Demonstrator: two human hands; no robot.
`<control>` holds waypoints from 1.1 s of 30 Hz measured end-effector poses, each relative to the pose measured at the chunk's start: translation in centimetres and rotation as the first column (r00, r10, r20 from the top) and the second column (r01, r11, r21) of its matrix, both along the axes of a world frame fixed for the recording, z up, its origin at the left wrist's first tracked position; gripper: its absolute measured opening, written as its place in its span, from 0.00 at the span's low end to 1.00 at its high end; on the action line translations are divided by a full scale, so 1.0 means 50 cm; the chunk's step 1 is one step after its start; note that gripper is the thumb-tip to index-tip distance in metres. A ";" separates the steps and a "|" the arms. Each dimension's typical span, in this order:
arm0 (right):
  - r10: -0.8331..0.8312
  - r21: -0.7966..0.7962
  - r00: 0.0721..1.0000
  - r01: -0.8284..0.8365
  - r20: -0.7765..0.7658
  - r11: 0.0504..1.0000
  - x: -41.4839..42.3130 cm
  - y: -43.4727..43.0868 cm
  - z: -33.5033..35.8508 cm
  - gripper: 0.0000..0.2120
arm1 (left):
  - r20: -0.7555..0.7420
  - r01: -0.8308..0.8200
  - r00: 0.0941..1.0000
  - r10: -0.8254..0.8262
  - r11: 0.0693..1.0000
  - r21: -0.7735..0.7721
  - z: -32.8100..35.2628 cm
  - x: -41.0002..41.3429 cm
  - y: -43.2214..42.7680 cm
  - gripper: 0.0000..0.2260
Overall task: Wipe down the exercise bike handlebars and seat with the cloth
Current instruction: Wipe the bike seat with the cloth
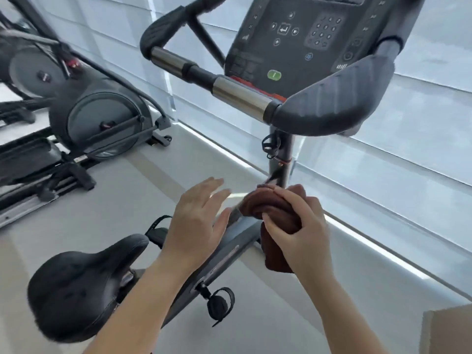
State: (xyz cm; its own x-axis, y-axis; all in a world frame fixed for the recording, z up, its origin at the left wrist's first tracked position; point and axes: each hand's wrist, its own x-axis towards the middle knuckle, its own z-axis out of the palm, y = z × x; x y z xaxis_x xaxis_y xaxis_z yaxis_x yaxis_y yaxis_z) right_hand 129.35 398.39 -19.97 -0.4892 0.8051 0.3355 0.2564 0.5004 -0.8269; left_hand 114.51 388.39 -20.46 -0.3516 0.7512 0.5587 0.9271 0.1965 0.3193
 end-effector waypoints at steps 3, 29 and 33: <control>0.118 0.004 0.989 -0.119 0.088 0.993 -0.009 -0.032 -0.033 0.23 | 0.040 -0.100 0.994 0.101 0.994 -0.035 -0.033 0.007 -0.062 0.11; 0.266 -0.140 0.931 -0.237 0.249 0.961 -0.245 -0.569 -0.234 0.25 | 0.138 -0.266 0.942 0.305 0.932 -0.245 -0.245 -0.189 -0.653 0.16; 0.148 -0.214 0.975 -0.111 0.164 0.971 -0.297 -0.569 -0.256 0.23 | 0.152 -0.192 0.958 0.245 0.936 -0.295 -0.261 -0.245 -0.642 0.18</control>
State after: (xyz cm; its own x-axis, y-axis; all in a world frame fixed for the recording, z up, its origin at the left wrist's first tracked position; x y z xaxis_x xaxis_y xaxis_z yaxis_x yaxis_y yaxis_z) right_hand 114.48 369.92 -32.77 -0.6308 0.7727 0.0707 0.3524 0.3665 -0.8611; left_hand 102.27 356.31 -33.52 -0.6011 0.7586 0.2516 0.7814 0.4917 0.3842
